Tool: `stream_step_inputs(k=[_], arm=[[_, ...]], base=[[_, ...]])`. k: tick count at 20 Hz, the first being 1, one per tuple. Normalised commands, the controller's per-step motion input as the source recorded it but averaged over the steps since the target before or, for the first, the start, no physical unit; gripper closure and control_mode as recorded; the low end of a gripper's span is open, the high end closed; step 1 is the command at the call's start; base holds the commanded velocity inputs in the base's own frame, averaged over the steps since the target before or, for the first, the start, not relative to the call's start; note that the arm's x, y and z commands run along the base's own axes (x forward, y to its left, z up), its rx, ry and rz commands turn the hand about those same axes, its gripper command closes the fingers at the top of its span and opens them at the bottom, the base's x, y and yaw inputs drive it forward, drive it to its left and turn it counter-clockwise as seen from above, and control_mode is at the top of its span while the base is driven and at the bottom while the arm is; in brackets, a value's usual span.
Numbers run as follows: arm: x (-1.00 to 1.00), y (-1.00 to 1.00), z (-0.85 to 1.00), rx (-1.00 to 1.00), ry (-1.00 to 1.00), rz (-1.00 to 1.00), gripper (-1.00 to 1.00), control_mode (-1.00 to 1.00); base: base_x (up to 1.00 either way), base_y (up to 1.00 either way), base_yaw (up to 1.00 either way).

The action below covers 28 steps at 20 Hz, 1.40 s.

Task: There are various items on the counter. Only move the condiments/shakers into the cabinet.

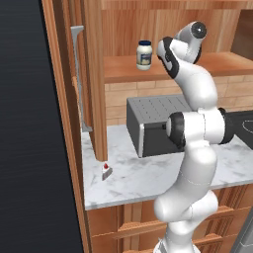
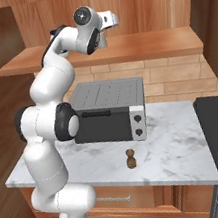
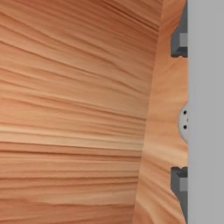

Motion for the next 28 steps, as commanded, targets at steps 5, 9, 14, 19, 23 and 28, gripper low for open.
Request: stream_step_inputs(k=[5, 9, 14, 19, 23, 28], arm=[[-0.21, 0.0, 0.0, 0.0, -0.04, 0.0, -1.0, -1.0], [-0.53, 0.0, 0.0, 0.0, -0.14, 0.0, -1.0, -1.0], [-0.47, 0.0, 0.0, 0.0, -0.15, 0.0, -1.0, -1.0], [-0.71, 0.0, 0.0, 0.0, -0.08, 0.0, -1.0, -1.0], [-0.99, -0.01, 0.0, 0.0, -0.14, -0.04, -1.0, -1.0], [-1.0, -0.13, 0.0, 0.06, 0.0, -0.05, -1.0, -1.0]], base=[[0.0, 0.0, 0.0], [0.0, 0.0, 0.0], [0.0, 0.0, 0.0], [0.0, 0.0, 0.0], [0.0, 0.0, 0.0], [0.0, 0.0, 0.0]])
